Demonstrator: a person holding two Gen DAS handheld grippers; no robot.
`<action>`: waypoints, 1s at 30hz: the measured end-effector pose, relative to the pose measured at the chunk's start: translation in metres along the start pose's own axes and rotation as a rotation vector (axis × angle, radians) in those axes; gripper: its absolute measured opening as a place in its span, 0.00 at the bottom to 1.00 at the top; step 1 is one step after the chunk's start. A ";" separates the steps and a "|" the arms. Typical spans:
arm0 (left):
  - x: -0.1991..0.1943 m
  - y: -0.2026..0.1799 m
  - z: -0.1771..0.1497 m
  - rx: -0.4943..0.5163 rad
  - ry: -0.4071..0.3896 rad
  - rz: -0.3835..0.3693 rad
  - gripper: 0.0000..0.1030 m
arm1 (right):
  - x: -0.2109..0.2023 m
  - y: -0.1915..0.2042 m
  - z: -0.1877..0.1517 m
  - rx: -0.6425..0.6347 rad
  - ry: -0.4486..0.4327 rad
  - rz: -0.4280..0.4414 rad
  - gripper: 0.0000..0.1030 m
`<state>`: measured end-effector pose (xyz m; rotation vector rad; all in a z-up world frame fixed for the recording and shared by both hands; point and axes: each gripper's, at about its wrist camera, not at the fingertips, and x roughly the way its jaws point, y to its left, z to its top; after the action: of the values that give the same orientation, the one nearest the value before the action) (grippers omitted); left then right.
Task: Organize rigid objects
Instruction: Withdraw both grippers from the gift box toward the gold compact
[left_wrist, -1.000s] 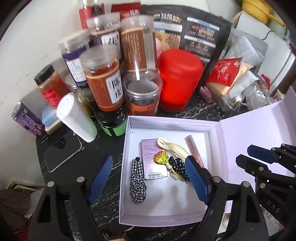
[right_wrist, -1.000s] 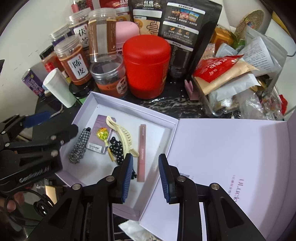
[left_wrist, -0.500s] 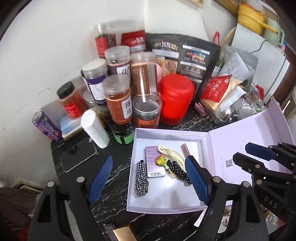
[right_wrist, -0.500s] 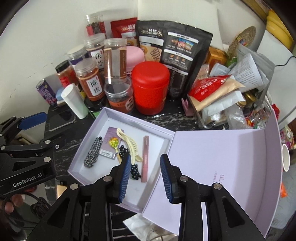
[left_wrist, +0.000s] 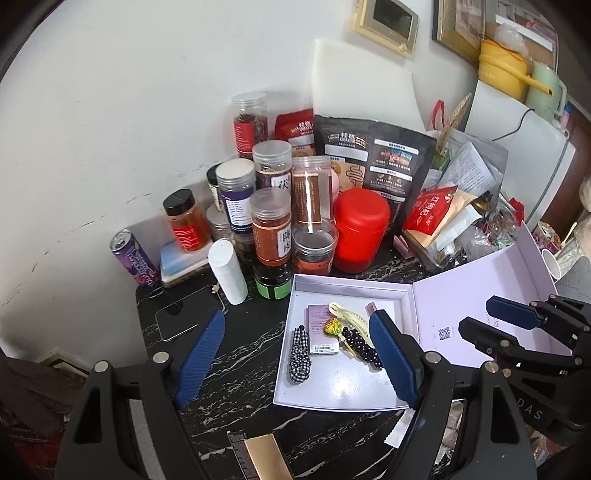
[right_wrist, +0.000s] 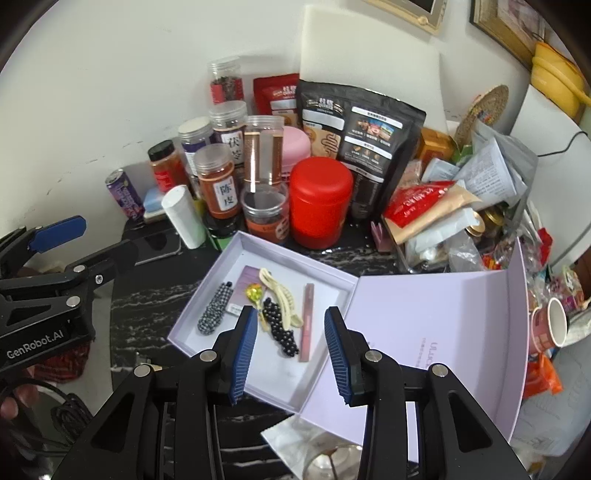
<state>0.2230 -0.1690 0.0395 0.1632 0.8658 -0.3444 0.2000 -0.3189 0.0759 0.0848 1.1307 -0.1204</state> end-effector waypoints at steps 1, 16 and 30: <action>-0.005 0.002 -0.001 -0.006 -0.007 0.004 0.79 | -0.004 0.002 -0.001 -0.003 -0.004 0.004 0.37; -0.065 0.026 -0.035 -0.073 -0.058 0.074 0.79 | -0.047 0.038 -0.023 -0.071 -0.060 0.066 0.47; -0.103 0.056 -0.087 -0.139 -0.052 0.166 0.79 | -0.061 0.082 -0.055 -0.155 -0.053 0.160 0.48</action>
<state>0.1195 -0.0685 0.0636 0.0956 0.8159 -0.1323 0.1363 -0.2271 0.1082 0.0331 1.0724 0.1070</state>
